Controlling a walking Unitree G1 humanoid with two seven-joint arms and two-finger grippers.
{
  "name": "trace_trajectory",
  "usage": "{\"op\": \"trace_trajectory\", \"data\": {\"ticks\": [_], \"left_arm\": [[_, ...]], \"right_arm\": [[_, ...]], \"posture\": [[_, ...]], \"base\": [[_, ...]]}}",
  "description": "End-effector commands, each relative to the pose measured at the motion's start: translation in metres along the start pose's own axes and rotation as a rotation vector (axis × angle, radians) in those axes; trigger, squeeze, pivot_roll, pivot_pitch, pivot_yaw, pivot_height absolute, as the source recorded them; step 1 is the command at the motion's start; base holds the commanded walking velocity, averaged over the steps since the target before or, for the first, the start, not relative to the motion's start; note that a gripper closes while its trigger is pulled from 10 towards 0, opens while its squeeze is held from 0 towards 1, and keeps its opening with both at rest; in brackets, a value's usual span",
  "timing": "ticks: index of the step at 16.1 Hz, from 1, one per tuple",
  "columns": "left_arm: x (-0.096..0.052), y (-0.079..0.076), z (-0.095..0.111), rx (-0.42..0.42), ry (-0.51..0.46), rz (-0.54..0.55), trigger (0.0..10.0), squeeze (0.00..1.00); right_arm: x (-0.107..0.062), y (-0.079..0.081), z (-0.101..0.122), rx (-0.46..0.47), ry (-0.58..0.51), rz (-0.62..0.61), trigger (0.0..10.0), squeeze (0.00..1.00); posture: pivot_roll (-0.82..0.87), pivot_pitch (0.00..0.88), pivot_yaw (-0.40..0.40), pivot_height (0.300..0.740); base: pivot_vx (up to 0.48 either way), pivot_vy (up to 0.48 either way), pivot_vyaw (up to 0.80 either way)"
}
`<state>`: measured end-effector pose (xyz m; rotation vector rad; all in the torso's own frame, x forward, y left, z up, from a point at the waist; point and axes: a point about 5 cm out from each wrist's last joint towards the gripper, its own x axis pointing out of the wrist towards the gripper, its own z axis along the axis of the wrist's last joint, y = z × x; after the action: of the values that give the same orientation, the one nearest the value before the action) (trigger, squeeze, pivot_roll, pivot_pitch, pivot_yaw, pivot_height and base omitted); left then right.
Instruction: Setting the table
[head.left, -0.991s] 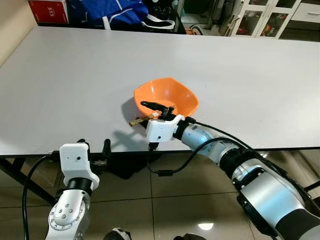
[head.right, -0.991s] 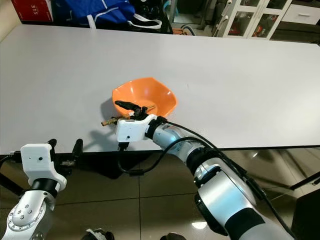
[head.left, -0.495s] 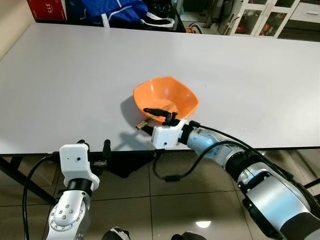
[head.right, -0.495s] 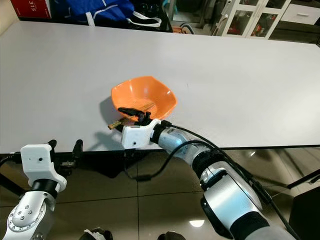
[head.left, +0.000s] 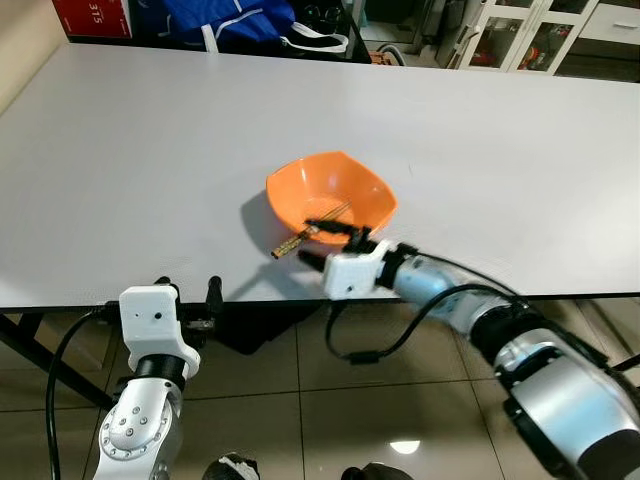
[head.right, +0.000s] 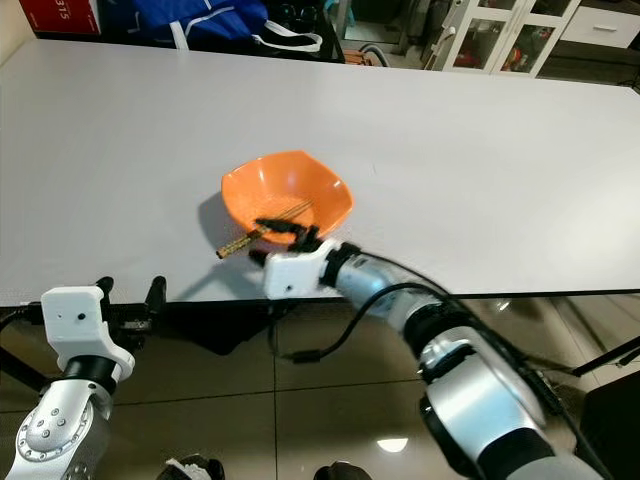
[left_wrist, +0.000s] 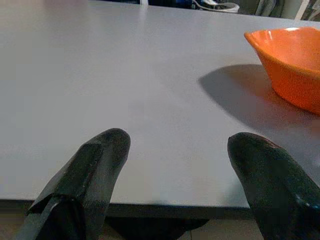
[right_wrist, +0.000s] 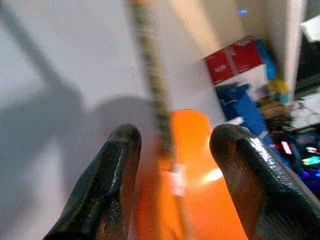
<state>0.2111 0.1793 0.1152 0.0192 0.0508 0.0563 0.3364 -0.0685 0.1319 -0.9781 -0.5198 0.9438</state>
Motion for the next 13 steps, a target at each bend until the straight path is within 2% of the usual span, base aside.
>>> {"op": "trace_trajectory", "data": {"ticks": [1, 4, 7, 10, 12, 13], "left_arm": [[0.001, -0.003, -0.001, -0.003, 0.000, -0.010, 10.0, 0.00], [0.007, -0.004, 0.000, 0.000, -0.006, -0.032, 10.0, 0.00], [0.016, -0.006, 0.002, 0.008, -0.012, -0.072, 10.0, 0.00], [0.022, -0.009, 0.002, 0.012, -0.012, -0.105, 10.0, 0.00], [0.026, -0.012, 0.002, 0.012, -0.014, -0.125, 10.0, 0.00], [0.028, -0.013, 0.002, 0.012, -0.014, -0.133, 10.0, 0.00]], "right_arm": [[-0.006, -0.005, -0.002, 0.001, 0.000, -0.030, 10.0, 0.00], [-0.022, -0.009, -0.011, -0.006, 0.030, -0.042, 10.0, 0.00], [-0.046, -0.012, -0.021, -0.016, 0.068, -0.055, 10.0, 0.00], [-0.064, -0.008, -0.026, -0.015, 0.089, -0.039, 10.0, 0.00], [-0.078, -0.008, -0.031, 0.013, 0.120, -0.062, 10.0, 0.00], [-0.084, -0.011, -0.035, 0.066, 0.151, -0.113, 10.0, 0.00]], "posture": [[-0.03, 0.101, -0.077, 0.740], [-0.06, 0.090, -0.059, 0.740], [-0.10, 0.079, -0.022, 0.740], [-0.13, 0.077, 0.001, 0.740], [-0.15, 0.076, 0.012, 0.740], [-0.16, 0.072, 0.017, 0.740]], "base": [[0.000, 0.000, 0.00], [0.000, 0.000, 0.00], [0.000, 0.000, 0.00], [0.000, 0.000, 0.00], [0.000, 0.000, 0.00], [0.000, 0.000, 0.00]]}}
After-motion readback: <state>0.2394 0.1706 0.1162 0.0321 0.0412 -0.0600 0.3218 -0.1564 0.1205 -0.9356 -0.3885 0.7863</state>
